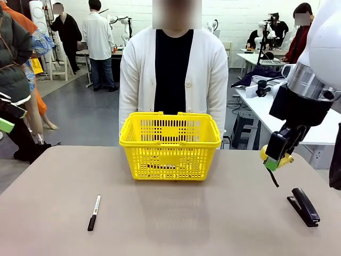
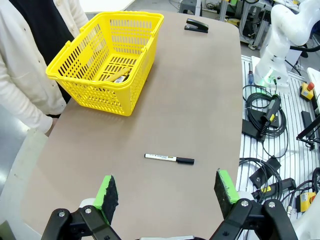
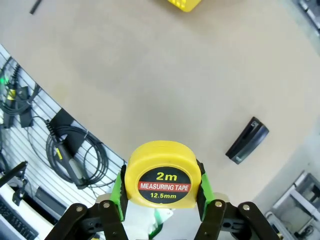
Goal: Place the items the person wants into the basket.
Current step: Pick up the item the person points to and place it in the Market Basket.
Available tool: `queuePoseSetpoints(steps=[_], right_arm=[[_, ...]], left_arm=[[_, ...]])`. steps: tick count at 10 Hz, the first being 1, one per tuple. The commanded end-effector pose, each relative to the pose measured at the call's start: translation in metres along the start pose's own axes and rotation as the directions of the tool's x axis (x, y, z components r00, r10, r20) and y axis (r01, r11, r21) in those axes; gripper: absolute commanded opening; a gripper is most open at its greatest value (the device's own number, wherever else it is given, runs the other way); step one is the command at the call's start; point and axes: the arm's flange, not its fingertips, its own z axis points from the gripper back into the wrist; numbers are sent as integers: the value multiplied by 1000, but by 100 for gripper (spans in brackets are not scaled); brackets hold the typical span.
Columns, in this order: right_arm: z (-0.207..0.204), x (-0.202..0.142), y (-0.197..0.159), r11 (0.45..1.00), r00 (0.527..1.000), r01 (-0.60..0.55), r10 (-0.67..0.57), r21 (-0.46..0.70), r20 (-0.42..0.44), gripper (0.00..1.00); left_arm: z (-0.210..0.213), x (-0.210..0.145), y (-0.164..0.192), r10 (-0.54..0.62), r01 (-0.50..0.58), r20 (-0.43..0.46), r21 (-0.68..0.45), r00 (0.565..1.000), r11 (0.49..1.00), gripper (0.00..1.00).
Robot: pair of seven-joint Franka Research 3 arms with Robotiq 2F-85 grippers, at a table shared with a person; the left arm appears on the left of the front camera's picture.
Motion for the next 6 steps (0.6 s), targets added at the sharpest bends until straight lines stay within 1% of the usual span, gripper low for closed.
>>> queuePoseSetpoints(steps=[1,5,6], right_arm=[[-3,-6,1,1000,1000,-4,4,-1,2,1],[-3,-6,1,1000,1000,-4,4,-1,2,1],[0,-2,1,1000,1000,0,0,-1,2,65]], left_arm=[[1,-1,0,-13,13,22,-3,1000,1000,100],[1,-1,0,-13,13,22,-3,1000,1000,100],[1,-1,0,-13,13,22,-3,1000,1000,100]])
